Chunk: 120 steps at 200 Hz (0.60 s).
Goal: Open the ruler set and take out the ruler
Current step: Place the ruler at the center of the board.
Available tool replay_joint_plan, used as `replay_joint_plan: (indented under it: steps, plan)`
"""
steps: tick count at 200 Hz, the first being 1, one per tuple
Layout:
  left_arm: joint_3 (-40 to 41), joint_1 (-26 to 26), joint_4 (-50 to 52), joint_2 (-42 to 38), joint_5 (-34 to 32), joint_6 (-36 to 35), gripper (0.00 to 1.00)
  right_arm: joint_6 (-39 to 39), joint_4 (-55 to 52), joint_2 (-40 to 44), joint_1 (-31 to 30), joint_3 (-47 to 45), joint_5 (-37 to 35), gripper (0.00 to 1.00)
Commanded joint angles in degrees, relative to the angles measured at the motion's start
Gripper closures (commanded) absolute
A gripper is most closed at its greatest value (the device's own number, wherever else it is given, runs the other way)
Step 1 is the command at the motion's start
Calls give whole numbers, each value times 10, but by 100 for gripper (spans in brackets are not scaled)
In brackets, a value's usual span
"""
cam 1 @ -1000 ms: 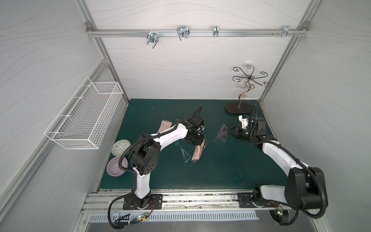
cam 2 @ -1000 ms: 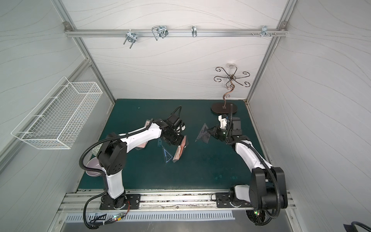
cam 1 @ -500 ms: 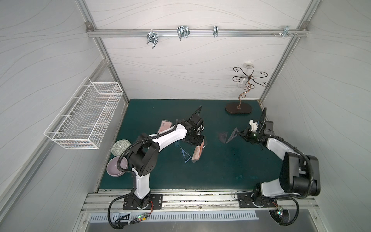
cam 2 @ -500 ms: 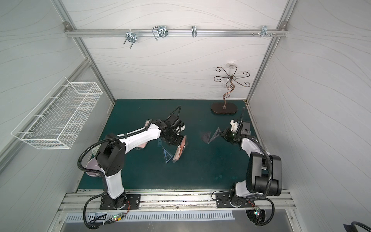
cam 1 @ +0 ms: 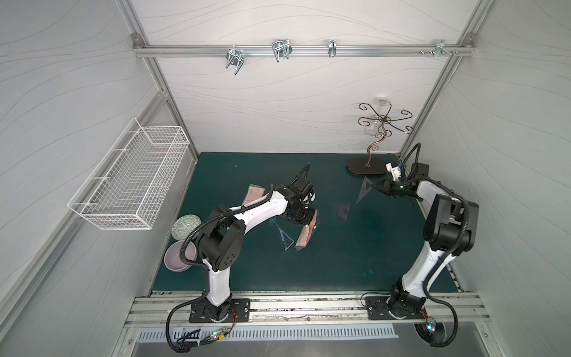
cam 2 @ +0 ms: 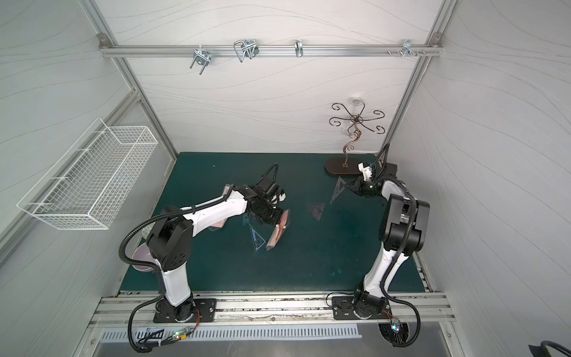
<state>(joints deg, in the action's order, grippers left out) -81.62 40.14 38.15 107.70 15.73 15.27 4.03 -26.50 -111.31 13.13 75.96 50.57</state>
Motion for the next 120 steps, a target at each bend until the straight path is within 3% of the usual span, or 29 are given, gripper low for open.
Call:
replay_joint_plan:
  steps: [1, 40, 97, 111, 120]
  plan:
    - [-23, 2, -15, -11, 13, 5, 100, 127, -162, -40, -11, 45, 50, 100]
    - [-20, 2, -6, -17, -1, 1, 100, 149, -196, -91, -3, 67, 16, 100]
    - [-23, 2, -7, -15, -4, 4, 100, 118, -193, -126, 4, 77, 1, 100]
    - [-24, 3, -7, -16, -4, 4, 100, 110, -199, -131, 3, 82, -11, 85]
    - [-25, 2, -5, -17, -5, 4, 100, 110, -205, -130, 2, 83, -27, 83]
